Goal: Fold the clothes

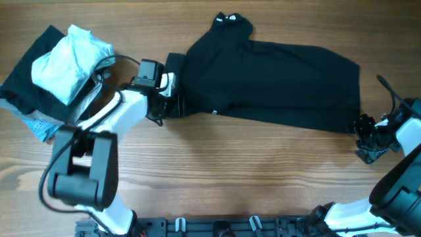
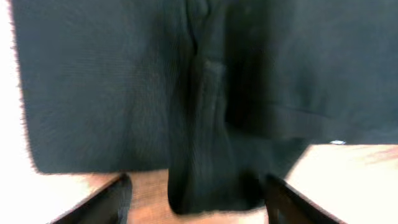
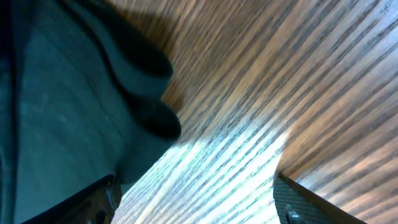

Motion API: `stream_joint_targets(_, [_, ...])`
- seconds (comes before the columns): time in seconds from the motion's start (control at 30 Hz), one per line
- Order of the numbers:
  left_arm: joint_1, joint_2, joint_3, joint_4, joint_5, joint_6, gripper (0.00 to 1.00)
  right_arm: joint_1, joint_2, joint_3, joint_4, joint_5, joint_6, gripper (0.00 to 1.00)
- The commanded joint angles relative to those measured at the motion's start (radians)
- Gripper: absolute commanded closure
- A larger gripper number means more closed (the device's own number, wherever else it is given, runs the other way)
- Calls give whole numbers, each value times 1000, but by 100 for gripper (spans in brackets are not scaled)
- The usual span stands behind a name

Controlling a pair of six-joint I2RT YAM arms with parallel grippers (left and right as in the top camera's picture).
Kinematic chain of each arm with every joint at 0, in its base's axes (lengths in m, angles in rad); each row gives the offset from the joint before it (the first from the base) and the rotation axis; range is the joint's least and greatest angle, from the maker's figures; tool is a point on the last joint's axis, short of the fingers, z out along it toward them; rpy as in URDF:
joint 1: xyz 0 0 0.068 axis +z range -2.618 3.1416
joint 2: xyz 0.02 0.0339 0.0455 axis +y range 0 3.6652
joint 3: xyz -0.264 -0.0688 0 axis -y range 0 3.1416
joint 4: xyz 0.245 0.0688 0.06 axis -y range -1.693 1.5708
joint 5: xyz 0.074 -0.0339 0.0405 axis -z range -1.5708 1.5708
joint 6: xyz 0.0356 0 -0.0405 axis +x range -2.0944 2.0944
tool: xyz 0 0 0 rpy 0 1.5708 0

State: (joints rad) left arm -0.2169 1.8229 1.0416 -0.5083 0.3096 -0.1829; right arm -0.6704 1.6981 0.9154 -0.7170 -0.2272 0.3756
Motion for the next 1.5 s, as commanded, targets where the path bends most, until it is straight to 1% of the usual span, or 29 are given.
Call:
stream_joint_targets(0.0, [-8, 59, -10, 15, -15, 19, 74, 3, 13, -14, 11, 17, -6, 16])
stream_joint_targets(0.03, [-3, 59, -10, 19, -21, 19, 92, 3, 13, -15, -2, 17, -6, 15])
stream_joint_targets(0.07, [2, 55, -7, 19, -24, 18, 96, 3, 13, -24, 5, 17, 6, 15])
stream_joint_targets(0.13, [35, 44, -3, 14, -49, -39, 96, 3, 13, -50, 111, -23, 42, 19])
stream_joint_targets(0.2, [60, 29, -1, 2, -46, -46, 96, 10, 13, -59, 191, -137, 18, 33])
stream_joint_targets(0.23, [76, 14, 3, -13, -45, -46, 96, 19, 13, -58, 225, -145, 21, 45])
stream_joint_targets(0.3, [85, -9, 5, -19, -45, -46, 96, 36, 13, -59, 271, -147, 18, 48])
stream_joint_targets(0.37, [84, -18, 6, -18, -31, -46, 96, 47, 13, -59, 275, -166, 21, 58])
stream_joint_targets(0.4, [84, -18, 6, -18, -19, -47, 96, 52, 13, -59, 275, -167, 20, 69])
stream_joint_targets(0.43, [84, -18, 6, -19, -15, -50, 96, 55, 13, -59, 267, -167, 20, 94])
stream_joint_targets(0.47, [84, -18, 6, -21, -15, -50, 96, 55, 13, -58, 257, -167, 21, 96])
stream_joint_targets(0.53, [84, -23, 6, -35, -15, -49, 96, 50, 11, -57, 201, -143, 18, 95])
stream_joint_targets(0.63, [92, -62, 7, -198, -29, -50, 96, -10, -24, 17, -76, 124, 50, 95])
stream_joint_targets(0.77, [118, -120, 7, -381, -42, -50, 96, -32, -70, 93, -167, 160, 42, 96])
stream_joint_targets(0.8, [119, -133, 7, -400, -42, -50, 92, -32, -78, 106, -167, 152, 36, 87])
stream_joint_targets(0.83, [119, -145, 7, -406, -37, -51, 68, -32, -82, 117, -165, 139, 11, 59])
stream_joint_targets(0.87, [119, -158, 7, -406, -24, -58, 53, -32, -85, 129, -167, 137, -4, 45])
stream_joint_targets(0.9, [119, -169, 11, -406, -5, -57, 43, -32, -88, 146, -171, 137, -26, 39])
stream_joint_targets(0.93, [121, -184, 37, -414, 13, -57, 30, -32, -88, 163, -175, 124, -42, 38])
stream_joint_targets(0.97, [121, -193, 71, -427, 15, -57, 28, -32, -88, 185, -185, 95, -58, 37])
stream_joint_targets(1.0, [121, -203, 114, -438, 16, -57, 27, -32, -88, 203, -189, 47, -63, 37])
stream_joint_targets(1.03, [119, -209, 146, -437, 32, -56, 31, -32, -88, 214, -190, 3, -73, 37])
stream_joint_targets(1.1, [100, -204, 157, -390, 56, -49, 69, -32, -88, 219, -188, -74, -80, 37])
stream_joint_targets(1.17, [67, -176, 155, -366, 58, -26, 94, -32, -88, 219, -189, -77, -81, 37])
stream_joint_targets(1.23, [19, -129, 154, -370, 57, -8, 96, -32, -88, 219, -189, -78, -81, 37])
stream_joint_targets(1.33, [-44, -45, 153, -373, 31, 3, 87, -32, -88, 219, -195, -77, -82, 37])
stream_joint_targets(1.37, [-56, -11, 153, -375, 0, -5, 67, -32, -88, 219, -201, -77, -88, 37])
stream_joint_targets(1.4, [-56, 4, 153, -379, -8, -7, 61, -32, -88, 219, -204, -77, -88, 37])
stream_joint_targets(1.47, [-53, 13, 153, -375, -56, -8, 56, -32, -88, 219, -209, -77, -88, 37])
